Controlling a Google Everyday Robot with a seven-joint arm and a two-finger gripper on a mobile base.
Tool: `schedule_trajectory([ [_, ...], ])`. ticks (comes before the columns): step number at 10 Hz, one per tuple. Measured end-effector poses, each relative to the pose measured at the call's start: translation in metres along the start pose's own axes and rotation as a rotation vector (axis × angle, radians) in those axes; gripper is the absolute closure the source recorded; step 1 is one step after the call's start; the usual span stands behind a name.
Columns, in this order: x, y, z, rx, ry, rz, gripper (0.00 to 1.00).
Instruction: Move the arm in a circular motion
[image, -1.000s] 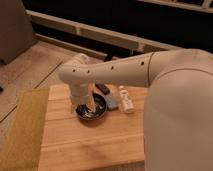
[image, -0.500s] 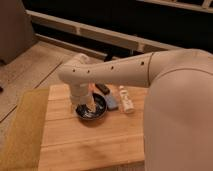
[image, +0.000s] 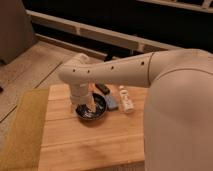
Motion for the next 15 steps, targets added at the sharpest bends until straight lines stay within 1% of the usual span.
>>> schedule_trajectory([
  [1,-0.003,-0.001,-0.001,0.005,-0.006,0.000,0.35],
  [2,-0.016,-0.011,-0.006,0.027,-0.030,0.013,0.35],
  [3,-0.042,-0.034,-0.013,0.074,-0.065,0.045,0.35],
  [4,-0.072,-0.063,-0.019,0.138,-0.100,0.074,0.35],
  [5,-0.086,-0.075,-0.023,0.161,-0.117,0.089,0.35],
  [6,-0.119,-0.103,-0.031,0.192,-0.161,0.140,0.35],
  [7,-0.134,-0.115,-0.034,0.188,-0.185,0.168,0.35],
  [9,-0.165,-0.137,-0.045,0.143,-0.243,0.206,0.35],
  [10,-0.177,-0.146,-0.050,0.117,-0.268,0.202,0.35],
  [11,-0.189,-0.154,-0.057,0.097,-0.294,0.174,0.35],
  [12,-0.198,-0.155,-0.063,0.092,-0.309,0.131,0.35],
  [13,-0.207,-0.153,-0.070,0.107,-0.319,0.068,0.35],
  [14,-0.214,-0.145,-0.077,0.124,-0.328,0.013,0.35],
  [15,-0.220,-0.132,-0.084,0.149,-0.330,-0.056,0.35],
])
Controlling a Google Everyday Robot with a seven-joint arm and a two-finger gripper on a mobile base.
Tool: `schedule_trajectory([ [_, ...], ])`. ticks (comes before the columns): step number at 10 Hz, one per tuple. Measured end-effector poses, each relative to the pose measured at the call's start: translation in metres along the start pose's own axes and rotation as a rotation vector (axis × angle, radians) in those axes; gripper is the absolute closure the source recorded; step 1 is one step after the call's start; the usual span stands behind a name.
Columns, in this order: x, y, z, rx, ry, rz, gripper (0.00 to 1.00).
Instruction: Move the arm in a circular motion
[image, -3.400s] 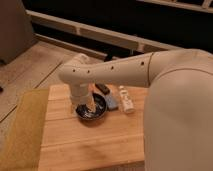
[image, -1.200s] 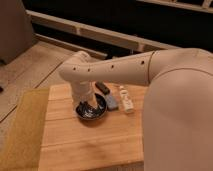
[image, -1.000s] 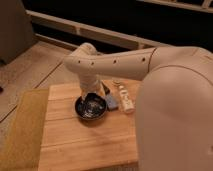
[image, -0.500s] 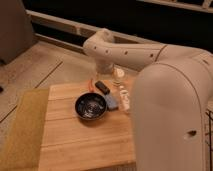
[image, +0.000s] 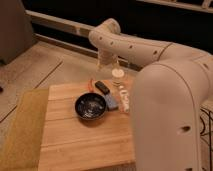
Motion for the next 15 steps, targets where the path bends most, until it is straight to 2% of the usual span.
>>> schedule_trajectory([
  [1,-0.007,0.022,-0.005,0.021,0.002,-0.092,0.35],
  [2,-0.009,0.038,-0.006,0.039,0.010,-0.152,0.35],
  [4,-0.006,0.088,-0.001,0.069,0.036,-0.288,0.35],
  [7,0.012,0.148,0.012,0.059,0.066,-0.384,0.35],
  [9,0.033,0.194,0.018,-0.026,0.069,-0.383,0.35],
  [11,0.052,0.229,0.008,-0.116,0.033,-0.375,0.35],
  [13,0.069,0.240,-0.003,-0.173,0.000,-0.361,0.35],
  [15,0.092,0.237,-0.009,-0.233,-0.013,-0.303,0.35],
])
